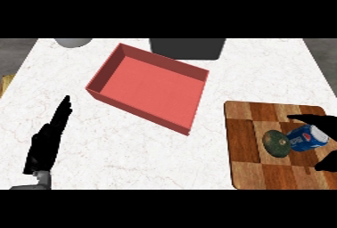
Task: Pick the can from the cutting board and place it in the cardboard box
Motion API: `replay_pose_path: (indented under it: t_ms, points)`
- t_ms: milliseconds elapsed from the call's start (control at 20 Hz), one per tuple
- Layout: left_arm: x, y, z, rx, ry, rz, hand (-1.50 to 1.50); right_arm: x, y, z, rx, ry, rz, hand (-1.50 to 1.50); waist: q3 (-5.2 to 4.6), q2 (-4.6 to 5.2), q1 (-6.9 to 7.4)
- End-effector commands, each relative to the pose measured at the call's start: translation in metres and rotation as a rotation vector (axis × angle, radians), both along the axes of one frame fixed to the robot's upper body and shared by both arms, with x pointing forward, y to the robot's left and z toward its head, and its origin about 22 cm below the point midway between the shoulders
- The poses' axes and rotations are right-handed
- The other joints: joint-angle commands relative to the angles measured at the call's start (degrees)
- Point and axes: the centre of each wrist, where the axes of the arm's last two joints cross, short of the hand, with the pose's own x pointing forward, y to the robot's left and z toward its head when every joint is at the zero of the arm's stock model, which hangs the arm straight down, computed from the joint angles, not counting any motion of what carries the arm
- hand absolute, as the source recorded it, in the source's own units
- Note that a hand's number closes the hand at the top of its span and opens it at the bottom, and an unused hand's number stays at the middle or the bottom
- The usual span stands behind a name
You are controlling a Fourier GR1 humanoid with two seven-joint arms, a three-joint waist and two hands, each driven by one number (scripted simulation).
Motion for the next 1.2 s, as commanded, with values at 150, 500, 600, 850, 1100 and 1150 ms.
replay_pose_path:
  t_ms: [150, 500, 600, 850, 1100, 1150]
  points:
    - [0.002, -0.005, 0.008, -0.002, -0.018, 0.005, 0.00, -0.002, 0.000, -0.003, -0.011, -0.091, 0.027, 1.50, 0.40, 0.22, -0.05]
    - [-0.009, 0.001, 0.006, 0.004, 0.009, -0.023, 0.00, 0.040, 0.023, 0.011, -0.054, -0.293, 0.045, 1.50, 0.45, 0.43, 1.10]
    - [0.004, -0.001, 0.007, 0.006, -0.003, -0.031, 0.00, 0.064, 0.070, -0.002, -0.093, -0.327, 0.108, 1.50, 0.50, 0.89, 2.43]
    - [0.009, -0.034, 0.004, -0.003, -0.021, -0.089, 0.00, 0.115, 0.128, 0.014, -0.122, -0.423, 0.181, 1.50, 0.59, 1.55, 4.75]
    - [0.016, -0.008, 0.015, -0.006, -0.011, -0.041, 0.00, 0.148, 0.116, 0.053, -0.110, -0.510, 0.198, 1.50, 0.49, 1.10, 2.69]
    - [0.007, -0.014, 0.006, -0.008, -0.024, -0.047, 0.00, 0.147, 0.123, 0.036, -0.105, -0.534, 0.194, 1.50, 0.49, 1.08, 2.69]
